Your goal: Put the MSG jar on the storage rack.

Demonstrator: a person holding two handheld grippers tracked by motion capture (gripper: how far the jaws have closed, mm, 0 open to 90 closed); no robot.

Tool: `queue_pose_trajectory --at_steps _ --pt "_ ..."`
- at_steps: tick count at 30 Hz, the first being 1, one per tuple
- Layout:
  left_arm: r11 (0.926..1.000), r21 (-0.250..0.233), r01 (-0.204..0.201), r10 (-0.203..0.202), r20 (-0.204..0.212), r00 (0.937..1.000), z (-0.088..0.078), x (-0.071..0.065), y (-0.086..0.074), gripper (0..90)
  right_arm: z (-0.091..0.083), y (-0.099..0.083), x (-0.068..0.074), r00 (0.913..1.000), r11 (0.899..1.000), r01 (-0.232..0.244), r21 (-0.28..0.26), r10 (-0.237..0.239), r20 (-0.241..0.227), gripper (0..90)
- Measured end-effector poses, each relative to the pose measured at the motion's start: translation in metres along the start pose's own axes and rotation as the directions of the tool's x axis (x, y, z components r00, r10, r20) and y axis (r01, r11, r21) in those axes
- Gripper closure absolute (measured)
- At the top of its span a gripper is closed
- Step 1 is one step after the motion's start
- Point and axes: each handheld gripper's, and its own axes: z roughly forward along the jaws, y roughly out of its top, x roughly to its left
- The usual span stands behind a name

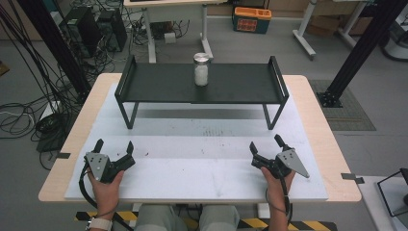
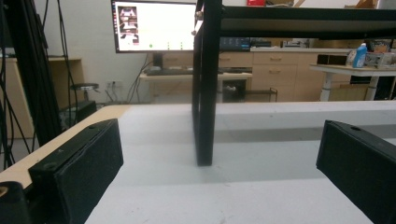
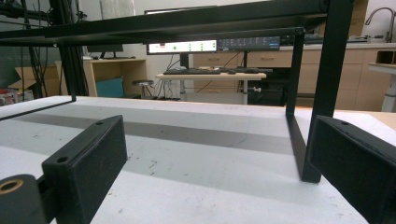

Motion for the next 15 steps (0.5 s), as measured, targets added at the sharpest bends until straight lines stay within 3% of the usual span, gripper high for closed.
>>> queue_pose_trajectory --at_steps 15 --pt "1.0000 0.004 -0.001 0.001 -0.001 1.0000 0.0002 -0.0002 0.0008 0.8 0.0004 0.0007 0.0002 1.0000 1.000 0.000 0.005 0.000 0.001 4.4"
